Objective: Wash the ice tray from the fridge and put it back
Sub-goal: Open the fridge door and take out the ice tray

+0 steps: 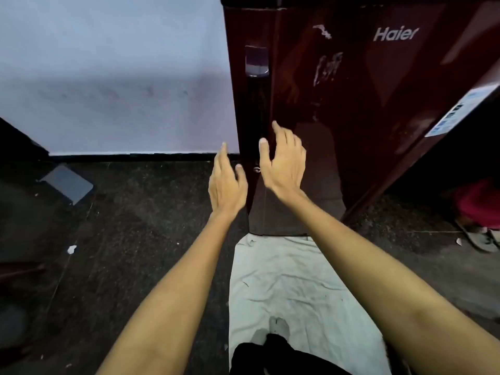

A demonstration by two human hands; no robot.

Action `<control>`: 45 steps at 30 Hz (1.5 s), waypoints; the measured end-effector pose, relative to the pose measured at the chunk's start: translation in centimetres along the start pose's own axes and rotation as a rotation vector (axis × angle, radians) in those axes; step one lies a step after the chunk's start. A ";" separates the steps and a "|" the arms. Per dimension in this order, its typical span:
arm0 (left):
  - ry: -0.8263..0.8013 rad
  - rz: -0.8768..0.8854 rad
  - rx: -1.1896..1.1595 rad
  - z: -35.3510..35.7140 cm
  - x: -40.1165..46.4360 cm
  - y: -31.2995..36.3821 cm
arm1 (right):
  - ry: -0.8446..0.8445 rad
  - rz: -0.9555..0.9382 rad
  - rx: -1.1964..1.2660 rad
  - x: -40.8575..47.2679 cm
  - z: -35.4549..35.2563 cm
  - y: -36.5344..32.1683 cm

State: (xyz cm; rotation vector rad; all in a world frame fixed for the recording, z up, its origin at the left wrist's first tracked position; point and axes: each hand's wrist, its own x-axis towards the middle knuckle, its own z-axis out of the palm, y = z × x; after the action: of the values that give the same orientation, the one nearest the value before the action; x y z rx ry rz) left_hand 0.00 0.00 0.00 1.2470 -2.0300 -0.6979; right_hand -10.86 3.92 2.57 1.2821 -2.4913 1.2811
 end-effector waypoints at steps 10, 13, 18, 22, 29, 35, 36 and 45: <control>-0.333 -0.050 -0.394 1.9 6.7 0.2 | -0.133 0.009 0.577 7.2 -0.8 -2.3; -0.429 -0.052 -0.412 2.3 8.2 0.4 | -0.237 -0.080 0.595 8.1 -1.2 -1.8; -0.463 -0.100 -0.433 3.1 9.4 0.3 | -0.336 -0.113 0.567 8.5 -1.4 -1.4; -0.418 -0.102 -0.462 3.6 9.0 0.1 | -0.377 -0.094 0.607 8.9 -1.6 -1.1; -0.360 -0.135 -0.527 3.5 8.3 0.7 | -0.464 -0.094 0.693 9.3 -2.6 -1.1; -0.339 -0.143 -0.571 3.0 6.8 0.9 | -0.503 -0.083 0.727 8.2 -3.8 -0.7; -0.342 -0.142 -0.587 2.8 6.0 1.0 | -0.519 -0.079 0.733 7.7 -4.2 -0.5; -0.251 -0.197 -0.694 2.0 -4.9 2.6 | -0.586 -0.043 0.829 0.5 -9.3 1.6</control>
State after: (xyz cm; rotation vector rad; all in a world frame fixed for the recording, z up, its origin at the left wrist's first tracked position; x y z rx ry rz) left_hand -1.33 5.68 -0.59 0.9709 -1.6177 -1.5560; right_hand -15.07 10.62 7.83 2.1088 -2.2423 2.3484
